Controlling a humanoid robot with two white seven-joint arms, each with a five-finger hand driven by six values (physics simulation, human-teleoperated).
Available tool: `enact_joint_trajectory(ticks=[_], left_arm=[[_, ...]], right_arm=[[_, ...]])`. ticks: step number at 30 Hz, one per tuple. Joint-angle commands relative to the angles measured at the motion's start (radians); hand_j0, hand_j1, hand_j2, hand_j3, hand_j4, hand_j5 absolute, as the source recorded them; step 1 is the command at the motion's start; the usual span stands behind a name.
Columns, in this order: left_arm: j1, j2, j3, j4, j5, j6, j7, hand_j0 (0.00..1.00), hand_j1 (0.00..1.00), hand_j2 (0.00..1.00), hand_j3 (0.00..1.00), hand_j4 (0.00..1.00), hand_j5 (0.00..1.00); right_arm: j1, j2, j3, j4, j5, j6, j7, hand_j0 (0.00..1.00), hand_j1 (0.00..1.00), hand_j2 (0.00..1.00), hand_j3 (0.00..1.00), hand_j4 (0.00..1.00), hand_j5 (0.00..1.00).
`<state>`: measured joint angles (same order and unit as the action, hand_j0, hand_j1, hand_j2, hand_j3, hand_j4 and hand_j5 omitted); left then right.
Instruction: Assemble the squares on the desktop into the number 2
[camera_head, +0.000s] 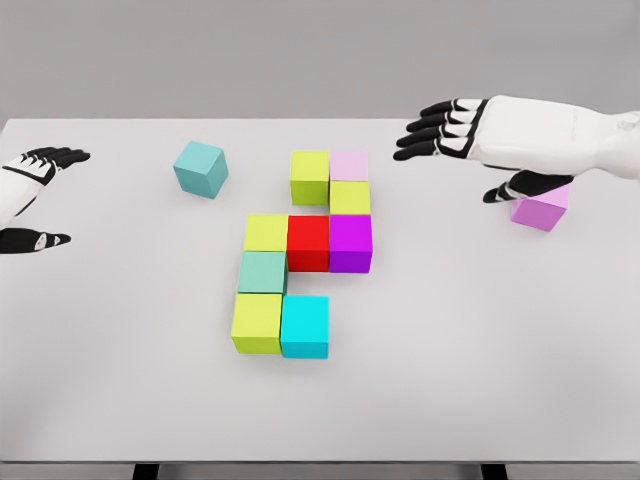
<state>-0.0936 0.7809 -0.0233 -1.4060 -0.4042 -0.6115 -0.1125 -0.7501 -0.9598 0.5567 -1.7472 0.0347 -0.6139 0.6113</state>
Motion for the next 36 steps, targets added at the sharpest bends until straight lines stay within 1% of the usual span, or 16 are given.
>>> enact_joint_trajectory(ticks=[1, 6, 9, 10, 11, 13, 15, 17, 18, 19, 26, 28, 29, 31, 33, 36], left_arm=[[0.0, 0.001, 0.002, 0.001, 0.005, 0.001, 0.001, 1.0, 1.0, 1.0, 1.0, 1.0, 1.0], [-0.002, -0.005, 0.005, -0.021, 0.004, 0.001, 0.001, 1.0, 1.0, 1.0, 1.0, 1.0, 1.0], [-0.012, 0.001, 0.002, -0.024, -0.021, 0.001, -0.004, 1.0, 1.0, 1.0, 1.0, 1.0, 1.0], [-0.018, 0.011, -0.001, -0.027, -0.03, 0.001, -0.033, 1.0, 1.0, 1.0, 1.0, 1.0, 1.0], [-0.04, 0.02, -0.004, -0.028, -0.03, 0.001, -0.128, 1.0, 1.0, 1.0, 1.0, 1.0, 1.0], [-0.096, 0.0, -0.02, -0.03, -0.028, 0.001, -0.352, 1.0, 1.0, 1.0, 1.0, 1.0, 1.0], [-0.158, -0.015, -0.07, -0.033, -0.024, 0.001, -0.492, 1.0, 1.0, 1.0, 1.0, 1.0, 1.0], [-0.241, -0.055, -0.141, -0.034, -0.021, 0.001, -0.498, 1.0, 1.0, 1.0, 1.0, 1.0, 1.0], [-0.281, -0.097, -0.176, -0.031, -0.019, 0.094, -0.498, 1.0, 1.0, 1.0, 1.0, 1.0, 1.0], [-0.301, -0.14, -0.185, -0.028, -0.009, 0.211, -0.498, 1.0, 1.0, 1.0, 1.0, 1.0, 1.0], [-0.466, -0.15, -0.357, -0.021, 0.001, 0.607, -0.498, 1.0, 1.0, 1.0, 1.0, 1.0, 1.0], [-0.511, -0.147, -0.421, -0.019, -0.001, 0.616, -0.498, 1.0, 1.0, 1.0, 1.0, 1.0, 1.0], [-0.535, -0.147, -0.454, -0.007, -0.001, 0.616, -0.498, 1.0, 1.0, 1.0, 1.0, 1.0, 1.0], [-0.595, -0.149, -0.521, 0.056, -0.001, 0.613, -0.498, 1.0, 1.0, 1.0, 1.0, 1.0, 1.0], [-0.686, -0.176, -0.629, 0.151, 0.001, 0.613, -0.498, 1.0, 1.0, 1.0, 1.0, 1.0, 1.0], [-0.713, -0.206, -0.659, 0.211, -0.001, 0.615, -0.498, 1.0, 1.0, 1.0, 1.0, 1.0, 1.0]], right_arm=[[0.0, -0.002, 0.0, -0.008, -0.006, 0.003, 0.0, 1.0, 1.0, 1.0, 1.0, 1.0, 1.0], [0.014, -0.003, -0.001, 0.021, -0.005, 0.003, 0.0, 1.0, 1.0, 1.0, 1.0, 1.0, 1.0], [0.015, 0.004, -0.043, 0.116, -0.024, 0.247, 0.0, 1.0, 1.0, 1.0, 1.0, 1.0, 1.0], [0.014, 0.007, -0.046, 0.187, -0.061, 0.377, 0.0, 1.0, 1.0, 1.0, 1.0, 1.0, 1.0], [0.008, 0.013, -0.046, 0.262, -0.111, 0.505, 0.0, 1.0, 1.0, 1.0, 1.0, 1.0, 1.0], [0.002, 0.061, -0.043, 0.36, -0.22, 0.602, 0.0, 1.0, 1.0, 1.0, 1.0, 1.0, 1.0], [0.002, 0.102, -0.031, 0.405, -0.279, 0.615, 0.0, 1.0, 1.0, 1.0, 1.0, 1.0, 1.0], [0.014, 0.09, 0.008, 0.356, -0.259, 0.643, 0.0, 1.0, 1.0, 1.0, 1.0, 1.0, 1.0], [0.014, 0.087, 0.061, 0.304, -0.243, 0.651, 0.0, 1.0, 1.0, 1.0, 1.0, 1.0, 1.0], [0.014, 0.075, 0.094, 0.299, -0.217, 0.657, 0.0, 1.0, 1.0, 1.0, 1.0, 1.0, 1.0], [0.015, 0.0, 0.091, 0.313, -0.177, 0.701, 0.0, 1.0, 1.0, 1.0, 1.0, 1.0, 1.0], [0.017, 0.006, 0.098, 0.379, -0.139, 0.698, 0.0, 1.0, 1.0, 1.0, 1.0, 1.0, 1.0], [0.017, 0.013, 0.112, 0.42, -0.136, 0.694, 0.0, 1.0, 1.0, 1.0, 1.0, 1.0, 1.0], [0.017, 0.013, 0.124, 0.428, -0.131, 0.694, 0.0, 1.0, 1.0, 1.0, 1.0, 1.0, 1.0], [0.017, 0.013, 0.126, 0.443, -0.127, 0.691, 0.0, 1.0, 1.0, 1.0, 1.0, 1.0, 1.0], [0.018, 0.013, 0.126, 0.46, -0.127, 0.686, 0.0, 1.0, 1.0, 1.0, 1.0, 1.0, 1.0]])
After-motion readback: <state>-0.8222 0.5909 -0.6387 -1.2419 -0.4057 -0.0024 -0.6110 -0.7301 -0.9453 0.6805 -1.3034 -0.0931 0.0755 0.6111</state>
